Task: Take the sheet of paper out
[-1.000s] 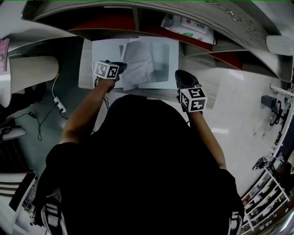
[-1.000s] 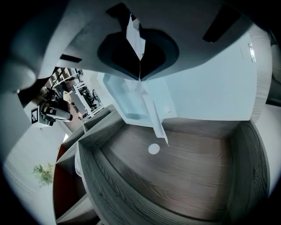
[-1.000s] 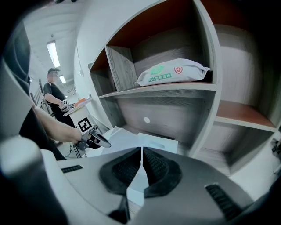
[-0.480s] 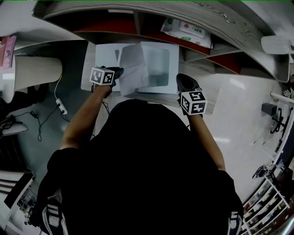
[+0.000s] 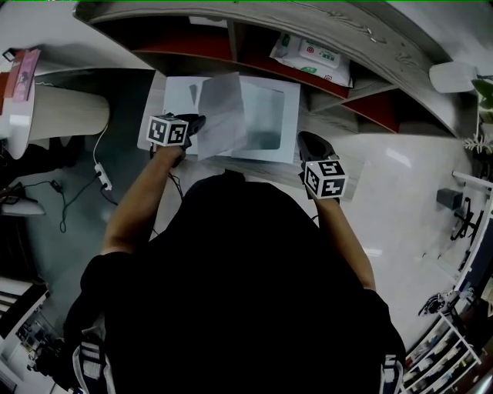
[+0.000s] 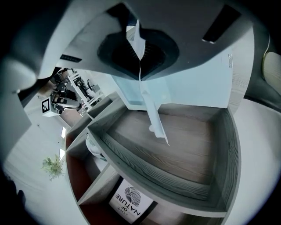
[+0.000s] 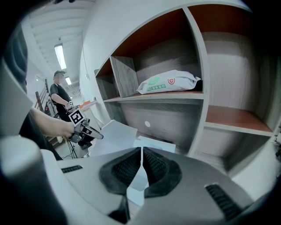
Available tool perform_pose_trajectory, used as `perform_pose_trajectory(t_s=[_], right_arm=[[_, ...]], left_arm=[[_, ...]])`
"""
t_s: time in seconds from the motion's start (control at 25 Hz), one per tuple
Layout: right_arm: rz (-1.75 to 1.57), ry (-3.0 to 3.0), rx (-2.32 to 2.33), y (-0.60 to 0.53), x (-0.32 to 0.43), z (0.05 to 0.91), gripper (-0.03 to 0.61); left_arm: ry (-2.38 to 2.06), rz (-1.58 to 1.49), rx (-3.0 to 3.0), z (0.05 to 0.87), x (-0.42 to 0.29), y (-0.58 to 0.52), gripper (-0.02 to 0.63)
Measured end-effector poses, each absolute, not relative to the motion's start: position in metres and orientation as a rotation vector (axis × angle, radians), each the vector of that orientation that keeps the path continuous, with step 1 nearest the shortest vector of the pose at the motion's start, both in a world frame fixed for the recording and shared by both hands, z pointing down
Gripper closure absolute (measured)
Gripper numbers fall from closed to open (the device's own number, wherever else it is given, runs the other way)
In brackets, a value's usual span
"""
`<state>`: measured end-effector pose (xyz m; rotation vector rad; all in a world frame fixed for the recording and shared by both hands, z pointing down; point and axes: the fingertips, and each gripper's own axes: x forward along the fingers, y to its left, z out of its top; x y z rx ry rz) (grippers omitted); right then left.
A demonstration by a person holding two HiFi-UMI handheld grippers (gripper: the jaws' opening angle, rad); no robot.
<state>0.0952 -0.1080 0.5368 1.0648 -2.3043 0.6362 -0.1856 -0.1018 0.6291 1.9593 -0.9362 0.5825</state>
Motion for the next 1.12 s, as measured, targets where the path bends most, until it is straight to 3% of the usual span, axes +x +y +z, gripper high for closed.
perform_pose_trajectory(t_s=[1.12], right_arm=[[0.487, -2.400, 1.114, -0.072, 0.151, 0.488, 0.556]], left_arm=[[-1.072, 0.433, 2.053, 0.551, -0.148, -0.055, 0.597]])
